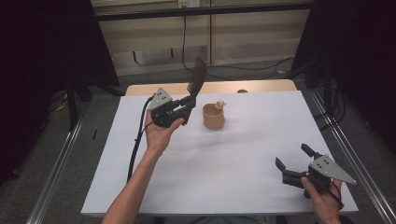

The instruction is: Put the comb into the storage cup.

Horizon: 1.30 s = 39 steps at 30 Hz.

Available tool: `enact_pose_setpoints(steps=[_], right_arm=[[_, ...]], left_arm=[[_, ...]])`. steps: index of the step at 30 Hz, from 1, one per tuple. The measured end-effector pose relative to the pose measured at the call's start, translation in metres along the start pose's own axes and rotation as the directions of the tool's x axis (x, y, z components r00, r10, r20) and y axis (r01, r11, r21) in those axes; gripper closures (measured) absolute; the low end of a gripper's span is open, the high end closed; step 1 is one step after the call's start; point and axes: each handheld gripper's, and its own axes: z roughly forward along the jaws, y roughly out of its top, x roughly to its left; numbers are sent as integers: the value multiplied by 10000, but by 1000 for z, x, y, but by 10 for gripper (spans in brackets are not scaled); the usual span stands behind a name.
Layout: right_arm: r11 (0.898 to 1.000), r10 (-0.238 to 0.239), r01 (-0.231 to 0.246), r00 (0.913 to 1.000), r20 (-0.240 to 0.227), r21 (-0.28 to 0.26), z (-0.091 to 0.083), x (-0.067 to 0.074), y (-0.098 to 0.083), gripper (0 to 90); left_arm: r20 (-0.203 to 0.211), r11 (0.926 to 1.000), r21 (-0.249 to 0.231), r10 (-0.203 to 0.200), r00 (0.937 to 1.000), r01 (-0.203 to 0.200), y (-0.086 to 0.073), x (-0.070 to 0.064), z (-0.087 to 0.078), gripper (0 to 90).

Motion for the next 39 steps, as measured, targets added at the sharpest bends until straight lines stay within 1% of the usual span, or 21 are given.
enact_pose_setpoints(steps=[2,5,7,8,10,11,12,13,16,17,18,19,20,23,27,28,30,33,35,36,39], right_arm=[[10000,17,-17,10000,14,-12,0,0,0,0],[10000,20,-20,10000,3,-20,0,0,0,0],[10000,39,-39,10000,16,-18,-1,0,0,0],[10000,27,-27,10000,20,-20,-1,0,0,0],[10000,83,-83,10000,4,-20,-1,0,0,0],[10000,88,-88,10000,6,-22,-1,0,0,0],[10000,90,-90,10000,2,-13,-1,0,0,0],[10000,84,-84,10000,2,-7,-1,0,0,0],[10000,37,-37,10000,-5,-15,-1,0,0,0],[10000,83,-83,10000,-13,-12,-1,0,0,0],[10000,90,-90,10000,-19,-40,-1,0,0,0],[9999,109,-109,9999,-32,-30,-1,0,0,0],[10000,89,-89,10000,-44,-17,0,0,0,0],[10000,80,-80,9999,-98,-17,0,1,0,0],[9999,114,-114,9999,-98,-13,-1,1,0,0],[9999,114,-114,9999,-88,-3,-1,1,0,0],[9999,137,-137,9999,-87,-5,-1,0,0,0],[9999,132,-132,9998,-116,-24,-1,0,0,0],[9999,141,-141,9998,-144,-7,-1,0,0,0],[9999,116,-116,9999,-127,13,-1,0,0,0],[9999,104,-105,9998,-139,-6,0,1,0,0]], left_arm=[[16,10000,-63,-54,10000,54,0,0,4,728],[-38,9999,-103,75,10000,-76,1,1,10,728],[44,9997,-239,65,10000,-64,1,3,14,727],[34,9995,-298,-53,10000,54,2,3,16,727],[25,9993,-367,-57,10000,58,3,4,18,727],[69,9989,-435,-168,9998,171,3,4,20,728],[37,9988,-464,-124,9999,125,4,5,22,727],[83,9985,-506,-186,9998,190,5,5,23,727],[122,9984,-559,-16,9999,23,6,6,25,727],[136,9979,-635,-85,9999,93,6,6,26,727],[137,9983,-572,-56,9999,63,6,6,27,727],[91,9983,-587,54,9999,-48,6,7,29,727],[149,9975,-698,58,9999,-48,7,7,30,727],[-38,9976,-672,146,9999,-148,9,8,35,728],[17,9966,-824,68,10000,-67,13,9,43,727],[7,9963,-846,150,9999,-149,14,9,44,728],[203,9966,-815,100,9997,-83,16,8,48,727],[380,9966,-803,234,9990,-203,18,5,55,727],[424,9961,-852,282,9987,-245,19,3,59,727],[461,9964,-823,215,9987,-177,19,2,61,727],[470,9958,-906,194,9987,-150,19,1,65,727]])
